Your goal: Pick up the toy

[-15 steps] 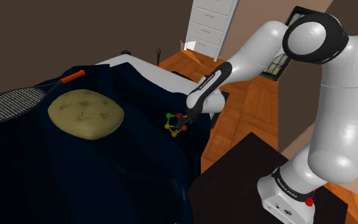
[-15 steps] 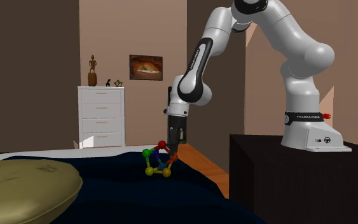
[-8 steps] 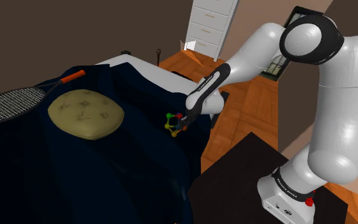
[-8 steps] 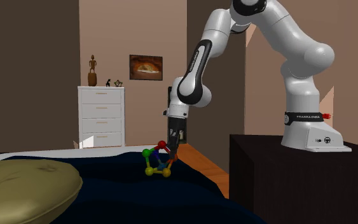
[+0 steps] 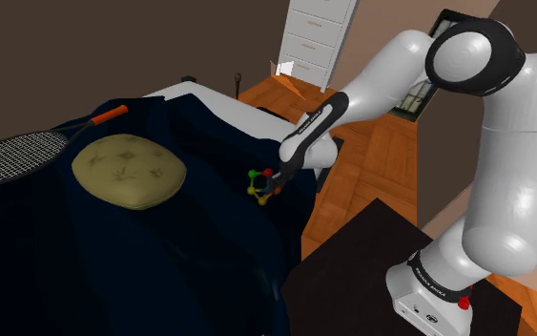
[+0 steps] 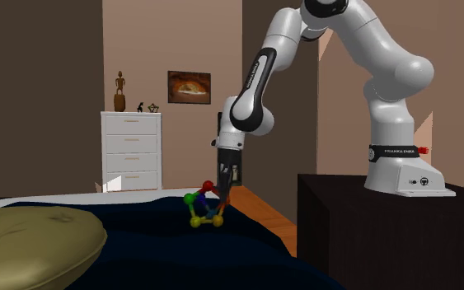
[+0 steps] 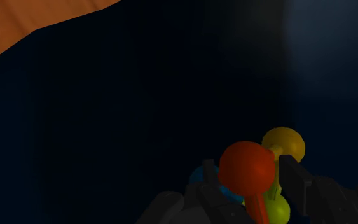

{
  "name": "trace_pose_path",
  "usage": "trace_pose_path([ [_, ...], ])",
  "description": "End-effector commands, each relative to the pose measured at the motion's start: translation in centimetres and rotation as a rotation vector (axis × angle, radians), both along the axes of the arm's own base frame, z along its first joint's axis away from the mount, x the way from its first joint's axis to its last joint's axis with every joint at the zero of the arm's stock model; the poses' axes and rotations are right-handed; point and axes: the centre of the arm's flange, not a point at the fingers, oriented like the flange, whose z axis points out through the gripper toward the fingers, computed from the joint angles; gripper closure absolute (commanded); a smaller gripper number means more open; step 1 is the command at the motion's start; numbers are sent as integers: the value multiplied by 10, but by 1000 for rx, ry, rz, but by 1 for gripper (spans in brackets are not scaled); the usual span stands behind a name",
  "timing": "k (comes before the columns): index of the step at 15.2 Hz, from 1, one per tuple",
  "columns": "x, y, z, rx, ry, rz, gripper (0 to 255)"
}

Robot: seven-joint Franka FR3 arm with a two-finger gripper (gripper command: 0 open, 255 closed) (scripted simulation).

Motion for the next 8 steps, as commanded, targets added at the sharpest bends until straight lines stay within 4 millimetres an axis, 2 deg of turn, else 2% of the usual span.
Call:
trace_pose_path([
  [1, 0, -1, 9, 0, 0, 0, 255],
  [8, 0, -1, 46, 0, 0, 0, 255],
])
